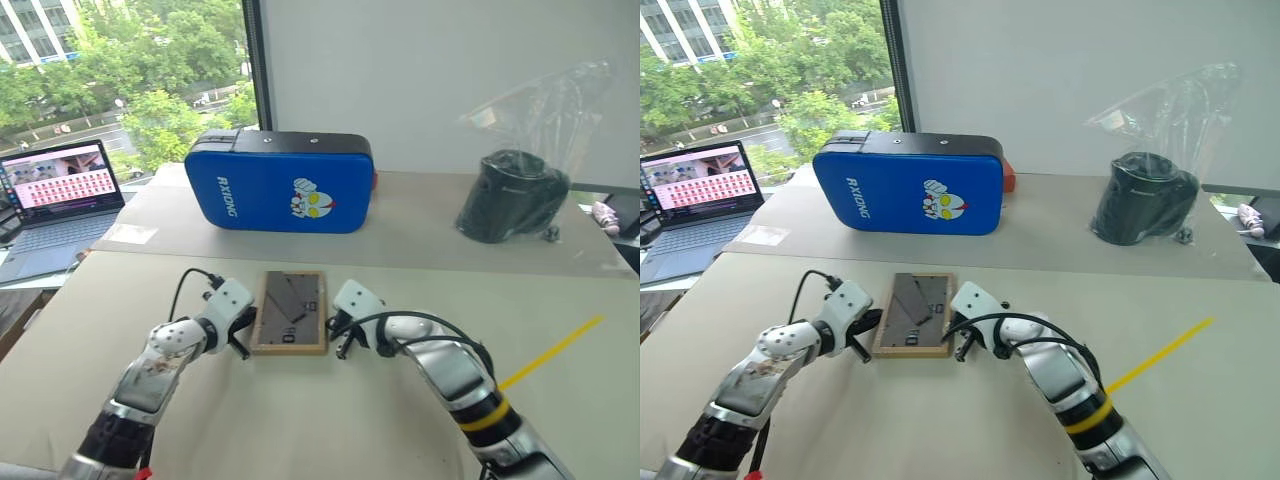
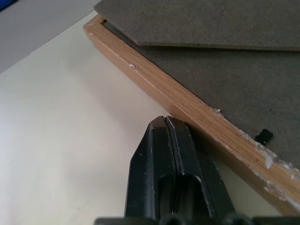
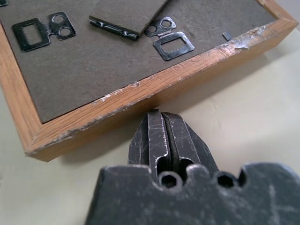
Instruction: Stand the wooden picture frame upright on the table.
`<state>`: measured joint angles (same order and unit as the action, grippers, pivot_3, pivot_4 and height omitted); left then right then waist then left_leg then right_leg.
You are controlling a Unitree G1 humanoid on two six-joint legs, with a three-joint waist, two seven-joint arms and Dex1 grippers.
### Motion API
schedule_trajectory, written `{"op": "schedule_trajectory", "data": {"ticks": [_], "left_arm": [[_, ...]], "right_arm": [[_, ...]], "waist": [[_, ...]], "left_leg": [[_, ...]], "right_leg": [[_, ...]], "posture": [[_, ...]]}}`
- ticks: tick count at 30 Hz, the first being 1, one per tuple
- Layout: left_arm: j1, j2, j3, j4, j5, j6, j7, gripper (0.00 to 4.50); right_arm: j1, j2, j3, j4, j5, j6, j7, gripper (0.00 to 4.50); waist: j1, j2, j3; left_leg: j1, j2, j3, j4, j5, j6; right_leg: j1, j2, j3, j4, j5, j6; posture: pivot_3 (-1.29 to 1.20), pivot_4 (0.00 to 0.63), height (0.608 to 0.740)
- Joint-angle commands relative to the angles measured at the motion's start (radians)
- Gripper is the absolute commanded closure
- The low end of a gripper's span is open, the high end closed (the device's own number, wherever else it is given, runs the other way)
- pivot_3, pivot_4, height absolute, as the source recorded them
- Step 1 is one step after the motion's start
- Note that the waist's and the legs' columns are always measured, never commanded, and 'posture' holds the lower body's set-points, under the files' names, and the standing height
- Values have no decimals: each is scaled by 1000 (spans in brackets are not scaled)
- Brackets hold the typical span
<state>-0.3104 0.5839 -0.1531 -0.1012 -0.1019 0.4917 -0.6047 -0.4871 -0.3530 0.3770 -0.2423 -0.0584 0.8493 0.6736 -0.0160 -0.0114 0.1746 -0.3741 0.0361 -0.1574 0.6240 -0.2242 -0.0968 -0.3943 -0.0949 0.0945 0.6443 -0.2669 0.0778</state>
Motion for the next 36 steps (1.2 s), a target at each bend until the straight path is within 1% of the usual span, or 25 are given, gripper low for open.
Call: {"op": "schedule_trajectory", "data": {"ticks": [1, 7, 11, 14, 17, 20, 21, 23, 24, 25, 26, 27, 28, 31, 32, 33, 36], "left_arm": [[-3, -43, -81, 1, -9, -16, -71, 4447], [-13, -79, -88, -16, -1, -7, -87, 4447], [1, -74, -77, -32, 22, -8, -76, 4447], [50, -16, -5, -59, 27, -27, -69, 4447], [125, 108, 88, -51, 46, -189, -108, 4447], [152, 164, 125, 2, 63, -341, -114, 4447], [150, 180, 123, 31, 83, -425, -113, 4217], [134, 209, 111, 113, 140, -651, -103, 3636], [111, 230, 83, 179, 223, -843, -54, 3311], [83, 248, 54, 244, 326, -1019, 23, 2884], [55, 260, 30, 305, 412, -1167, 89, 2482], [26, 267, 9, 370, 480, -1296, 145, 2187], [-2, 270, -7, 429, 542, -1393, 203, 1717], [-90, 268, -46, 602, 719, -1608, 386, 639], [-117, 268, -59, 649, 775, -1656, 441, 360], [-149, 275, -96, 696, 872, -1696, 515, 104], [-249, 278, -213, 817, 1103, -1732, 714, 104]], "right_arm": [[37, -20, -13, -90, 17, 94, -17, 4500], [60, -34, -25, -150, 44, 174, -34, 4500], [64, -56, -25, -164, 61, 200, -38, 4500], [64, -85, -47, -133, 60, 177, -50, 4500], [66, -116, -70, -115, 74, 156, -44, 4500], [73, -138, -74, -105, 87, 140, -43, 4500], [77, -144, -75, -103, 90, 135, -43, 4500], [82, -154, -79, -99, 97, 127, -44, 4500], [86, -159, -83, -104, 102, 129, -44, 4500], [89, -162, -86, -110, 108, 132, -44, 4500], [91, -163, -88, -115, 112, 135, -46, 4500], [92, -162, -90, -118, 117, 138, -48, 4500], [92, -162, -91, -120, 120, 141, -51, 4500], [94, -157, -96, -142, 137, 160, -55, 4500], [94, -156, -96, -146, 140, 165, -56, 4500], [97, -155, -94, -157, 144, 173, -59, 4500], [97, -150, -81, -179, 156, 193, -60, 4500]], "waist": [[2, 0, 0], [1, 0, 0], [2, 0, 0], [-4, 0, 0], [-20, -1, 0], [-28, -1, 0], [-28, -1, 0], [-23, -2, 1], [-22, -3, 1], [-21, -3, 1], [-17, -4, 1], [-16, -4, 2], [-16, -5, 1], [-18, -5, 1], [-20, -5, 1], [-22, -5, 1], [-17, -5, 1]], "left_leg": [[0, 0, 0, 0, 0, 0], [0, 0, -1, 0, 0, 0], [0, 0, -2, 0, 0, 0], [0, 0, -2, 0, 0, 1], [0, 0, -2, -1, -1, 1], [0, 0, -2, -1, -1, 1], [0, 0, -2, -1, -1, 1], [0, 0, -2, -1, 0, 1], [0, 0, -2, -1, 0, 1], [0, 0, -2, -1, 0, 1], [0, 0, -2, -1, 0, 1], [0, 0, -2, -1, 0, 1], [-1, 0, -2, -1, 0, 1], [-1, 0, -2, -1, 0, 1], [-1, 0, -2, -1, 0, 1], [-2, 0, -2, -1, 0, 1], [-2, 0, -3, -1, 0, 1]], "right_leg": [[0, 0, 0, -1, 0, 0], [2, 0, -1, -2, -1, 1], [3, -1, -3, -3, -1, 2], [3, -1, -3, -3, -2, 3], [2, -1, -3, -3, -2, 3], [2, -1, -3, -3, -2, 3], [2, 0, -3, -3, -3, 4], [2, -1, -3, -3, -4, 7], [2, -1, -3, -3, -5, 7], [2, -1, -3, -4, -5, 7], [2, -1, -3, -4, -5, 8], [2, -1, -3, -4, -4, 7], [2, -1, -3, -5, -4, 7], [2, -1, -3, -5, -1, 2], [1, -1, -3, -5, -1, 2], [1, -1, -3, -5, -1, 2], [0, -1, -3, -4, -1, 2]], "posture": [[0, 150, 740], [0, 150, 740], [0, 150, 740], [0, 150, 740], [0, 150, 740], [0, 150, 740], [0, 150, 740], [0, 150, 740], [0, 150, 740], [0, 150, 740], [0, 150, 740], [0, 150, 740], [0, 150, 740], [0, 150, 740], [0, 150, 740], [0, 150, 740], [0, 150, 740]]}}
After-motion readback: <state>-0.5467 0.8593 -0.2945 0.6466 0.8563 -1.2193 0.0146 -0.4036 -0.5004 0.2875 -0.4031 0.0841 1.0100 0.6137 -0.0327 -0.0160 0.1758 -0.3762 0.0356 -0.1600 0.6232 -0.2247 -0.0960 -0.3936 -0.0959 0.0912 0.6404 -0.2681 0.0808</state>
